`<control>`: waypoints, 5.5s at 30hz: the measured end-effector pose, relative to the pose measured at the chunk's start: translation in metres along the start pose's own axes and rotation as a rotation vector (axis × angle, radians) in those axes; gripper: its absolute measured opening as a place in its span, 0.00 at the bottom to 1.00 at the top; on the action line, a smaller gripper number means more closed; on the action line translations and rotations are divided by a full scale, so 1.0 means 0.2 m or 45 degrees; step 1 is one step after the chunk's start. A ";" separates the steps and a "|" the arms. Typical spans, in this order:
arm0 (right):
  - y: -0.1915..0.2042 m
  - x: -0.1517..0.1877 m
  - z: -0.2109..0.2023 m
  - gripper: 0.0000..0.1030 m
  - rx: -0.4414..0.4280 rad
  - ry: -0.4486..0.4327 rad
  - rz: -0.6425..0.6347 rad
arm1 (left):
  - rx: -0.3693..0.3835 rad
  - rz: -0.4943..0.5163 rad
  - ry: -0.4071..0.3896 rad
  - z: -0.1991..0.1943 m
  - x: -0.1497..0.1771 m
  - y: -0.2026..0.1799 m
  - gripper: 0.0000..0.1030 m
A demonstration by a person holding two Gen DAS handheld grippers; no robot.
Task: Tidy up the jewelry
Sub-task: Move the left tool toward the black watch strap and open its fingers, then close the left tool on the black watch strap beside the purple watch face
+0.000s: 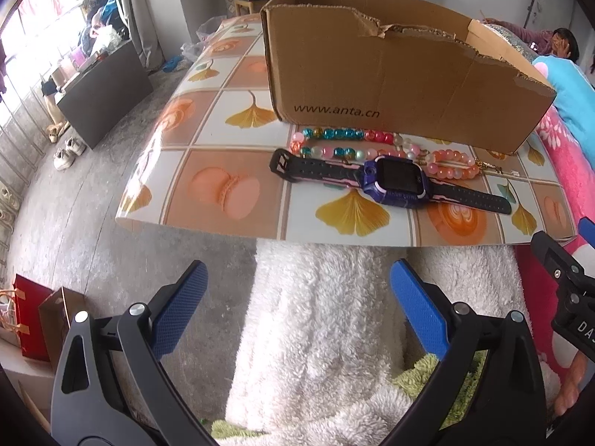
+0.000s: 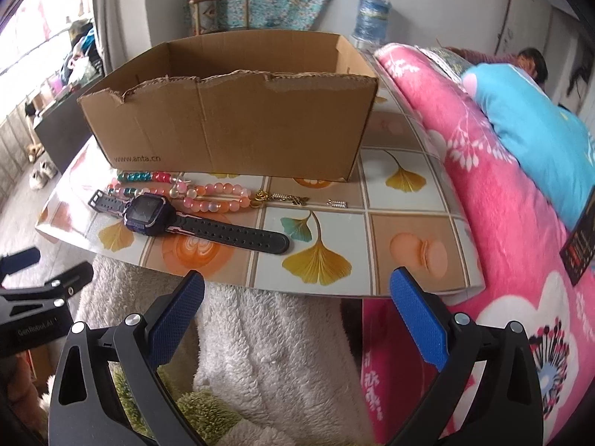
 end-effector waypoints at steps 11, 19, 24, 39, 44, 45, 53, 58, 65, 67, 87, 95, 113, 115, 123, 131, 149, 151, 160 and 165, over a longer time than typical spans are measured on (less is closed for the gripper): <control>0.00 0.00 0.05 0.95 -0.242 -0.009 0.005 | 0.225 0.008 -0.177 -0.03 -0.11 0.04 0.93; 0.02 -0.08 0.08 0.81 -0.363 0.003 0.074 | 0.257 0.004 -0.179 0.04 -0.19 0.07 0.93; 0.04 -0.09 0.15 0.62 -0.392 0.055 0.103 | 0.271 -0.004 -0.185 0.10 -0.26 0.11 0.82; 0.03 -0.06 0.29 0.36 -0.345 0.143 0.121 | 0.417 0.000 -0.077 0.27 -0.34 0.11 0.27; 0.04 -0.06 0.29 0.35 -0.338 0.134 0.108 | 0.512 -0.038 -0.095 0.22 -0.32 0.09 0.27; 0.04 -0.06 0.29 0.34 -0.337 0.133 0.107 | 0.492 -0.037 -0.087 0.23 -0.32 0.09 0.27; 0.01 -0.09 0.27 0.26 -0.418 0.141 0.177 | 0.364 0.035 -0.093 0.23 -0.28 0.06 0.26; 0.03 -0.12 0.24 0.26 -0.510 0.131 0.222 | 0.382 0.026 -0.101 0.22 -0.27 0.06 0.26; 0.09 -0.19 0.20 0.26 -0.648 0.100 0.253 | 0.391 0.026 -0.117 0.25 -0.29 0.08 0.26; 0.10 -0.19 0.21 0.26 -0.608 0.090 0.220 | 0.397 0.021 -0.121 0.25 -0.29 0.08 0.26; 0.10 -0.18 0.25 0.26 -0.457 0.032 0.199 | 0.428 0.007 -0.144 0.25 -0.29 0.09 0.26; 0.10 -0.17 0.26 0.26 -0.482 0.014 0.217 | 0.424 0.011 -0.149 0.25 -0.30 0.09 0.26; 0.04 -0.06 0.30 0.27 -0.503 0.180 0.335 | 0.431 0.005 -0.155 0.24 -0.30 0.09 0.26; 0.08 -0.06 0.30 0.27 -0.585 0.204 0.359 | 0.432 0.004 -0.155 0.24 -0.30 0.09 0.26; 0.15 -0.06 0.31 0.27 -0.834 0.269 0.464 | 0.437 0.006 -0.157 0.24 -0.30 0.09 0.26; 0.18 -0.09 0.25 0.34 -0.921 0.246 0.411 | 0.439 0.006 -0.159 0.25 -0.30 0.08 0.26; 0.13 -0.04 0.25 0.39 -0.889 0.250 0.245 | 0.436 0.008 -0.160 0.25 -0.30 0.08 0.26; 0.11 -0.04 0.24 0.39 -0.899 0.249 0.271 | 0.436 0.007 -0.161 0.25 -0.30 0.08 0.26; 0.20 -0.05 0.21 0.40 -0.772 0.200 0.073 | 0.423 0.014 -0.167 0.24 -0.29 0.09 0.26; 0.19 -0.03 0.18 0.40 -0.663 0.188 -0.002 | 0.420 0.017 -0.168 0.24 -0.29 0.09 0.26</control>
Point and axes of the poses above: each gripper's, at about its wrist camera, not at the fingertips, and z roughly the way its jaws point, y to its left, x to its underside, the point moved 8 cm from there along z, roughly the way its jaws point, and after that the axes turned 3 degrees about y, right-handed, at the moved point
